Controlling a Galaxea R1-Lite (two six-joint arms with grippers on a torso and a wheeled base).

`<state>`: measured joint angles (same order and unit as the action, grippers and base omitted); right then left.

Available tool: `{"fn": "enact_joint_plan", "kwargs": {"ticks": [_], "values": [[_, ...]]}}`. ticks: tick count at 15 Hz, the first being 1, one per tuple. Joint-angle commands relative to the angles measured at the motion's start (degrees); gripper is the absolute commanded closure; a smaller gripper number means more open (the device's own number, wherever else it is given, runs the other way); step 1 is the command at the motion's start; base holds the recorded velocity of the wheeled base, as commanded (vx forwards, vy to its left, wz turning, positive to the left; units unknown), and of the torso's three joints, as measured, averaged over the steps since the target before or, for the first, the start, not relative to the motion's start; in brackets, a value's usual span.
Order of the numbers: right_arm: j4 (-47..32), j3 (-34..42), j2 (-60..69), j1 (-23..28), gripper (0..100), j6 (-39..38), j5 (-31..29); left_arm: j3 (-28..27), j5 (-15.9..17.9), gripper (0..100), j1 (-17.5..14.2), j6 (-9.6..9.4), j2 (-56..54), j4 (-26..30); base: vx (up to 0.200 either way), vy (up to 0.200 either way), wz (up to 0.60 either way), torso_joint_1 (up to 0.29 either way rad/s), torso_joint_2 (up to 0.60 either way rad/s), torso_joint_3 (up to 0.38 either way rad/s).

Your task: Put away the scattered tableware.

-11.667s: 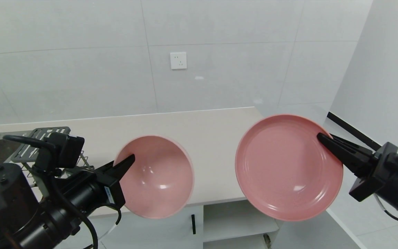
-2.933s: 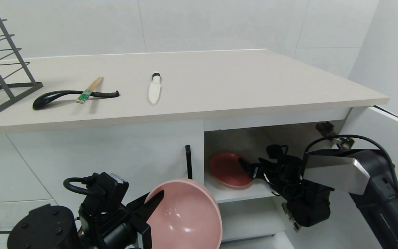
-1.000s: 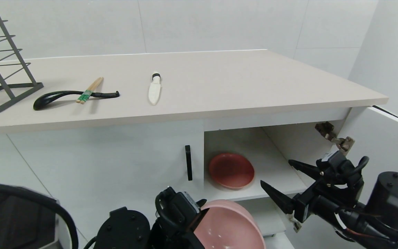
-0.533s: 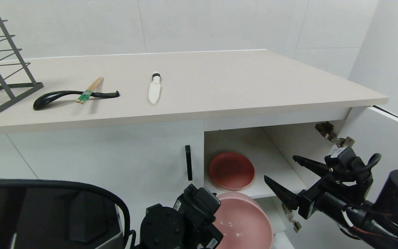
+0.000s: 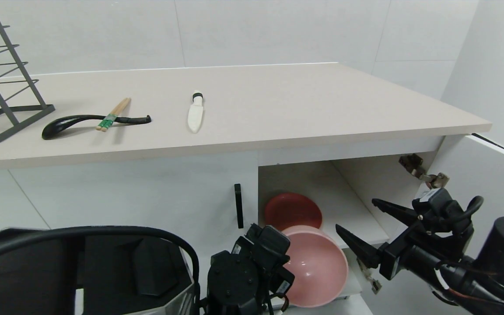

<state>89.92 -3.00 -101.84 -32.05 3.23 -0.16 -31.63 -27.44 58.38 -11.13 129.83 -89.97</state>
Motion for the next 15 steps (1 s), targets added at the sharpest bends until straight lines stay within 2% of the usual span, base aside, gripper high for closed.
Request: {"fn": "enact_joint_plan", "kwargs": {"ticks": [1, 5, 10, 15], "values": [[0.08, 0.10, -0.29, -0.03, 0, 0.02, -0.02, -3.17, -0.42, 100, -0.02, -0.03, 2.18, -0.03, 0.000, 0.000, 0.00, 0.000, 0.00, 0.000], [0.08, 0.45, -1.43, 0.23, 0, -0.07, -0.02, -8.44, -4.81, 100, -0.64, 0.06, 2.80, -0.03, 0.000, 0.000, 0.00, 0.000, 0.00, 0.000], [0.08, -0.69, -5.30, 5.24, 0, -0.07, -0.02, -10.90, -4.46, 100, -0.81, 1.37, 2.45, -0.03, 0.000, 0.000, 0.00, 0.000, 0.00, 0.000], [0.08, -1.13, -6.53, 7.18, 0, -0.07, -0.02, -15.12, -4.46, 100, -1.08, 0.93, 2.45, -0.03, 0.000, 0.000, 0.00, 0.000, 0.00, 0.000]]}}
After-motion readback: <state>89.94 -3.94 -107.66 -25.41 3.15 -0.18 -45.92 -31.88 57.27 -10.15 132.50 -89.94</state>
